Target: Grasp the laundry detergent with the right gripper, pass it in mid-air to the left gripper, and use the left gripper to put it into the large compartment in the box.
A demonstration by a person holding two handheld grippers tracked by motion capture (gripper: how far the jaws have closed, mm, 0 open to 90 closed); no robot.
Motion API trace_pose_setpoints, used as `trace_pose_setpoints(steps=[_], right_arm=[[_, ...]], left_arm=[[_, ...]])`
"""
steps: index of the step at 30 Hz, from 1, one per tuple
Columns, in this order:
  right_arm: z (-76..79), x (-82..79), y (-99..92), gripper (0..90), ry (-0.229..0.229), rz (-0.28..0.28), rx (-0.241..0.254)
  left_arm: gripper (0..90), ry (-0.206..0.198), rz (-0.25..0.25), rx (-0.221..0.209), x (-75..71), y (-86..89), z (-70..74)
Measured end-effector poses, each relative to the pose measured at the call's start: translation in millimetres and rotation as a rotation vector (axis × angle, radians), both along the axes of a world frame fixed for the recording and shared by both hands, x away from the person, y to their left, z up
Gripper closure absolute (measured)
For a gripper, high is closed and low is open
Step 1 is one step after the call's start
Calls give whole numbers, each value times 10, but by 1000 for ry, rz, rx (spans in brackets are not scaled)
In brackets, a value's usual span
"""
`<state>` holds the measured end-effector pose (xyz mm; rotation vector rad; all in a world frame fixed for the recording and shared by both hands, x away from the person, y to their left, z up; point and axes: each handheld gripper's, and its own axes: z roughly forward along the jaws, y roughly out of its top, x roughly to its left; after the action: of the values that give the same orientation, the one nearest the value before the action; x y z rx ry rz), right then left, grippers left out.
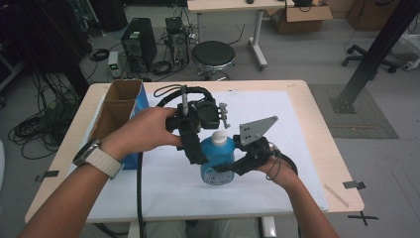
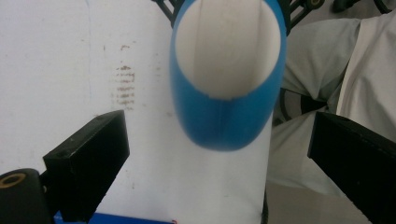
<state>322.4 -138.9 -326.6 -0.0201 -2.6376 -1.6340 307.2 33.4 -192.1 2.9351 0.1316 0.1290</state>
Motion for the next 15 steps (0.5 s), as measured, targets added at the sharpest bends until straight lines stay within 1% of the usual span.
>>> trace_pose_setpoints(steps=[2, 7, 11, 15], right_arm=[[4, 3, 14, 449, -2, 1, 2], [11, 3, 47, 449, -5, 7, -1], [13, 4, 55, 449, -8, 8, -1], [16, -1, 63, 449, -11, 8, -4]], left_arm=[[60, 1, -1, 5, 4, -22, 1], [61, 3, -10, 1, 12, -65, -3], [61, 5, -7, 3, 30, -91, -12], [62, 4, -3, -5, 52, -108, -26]])
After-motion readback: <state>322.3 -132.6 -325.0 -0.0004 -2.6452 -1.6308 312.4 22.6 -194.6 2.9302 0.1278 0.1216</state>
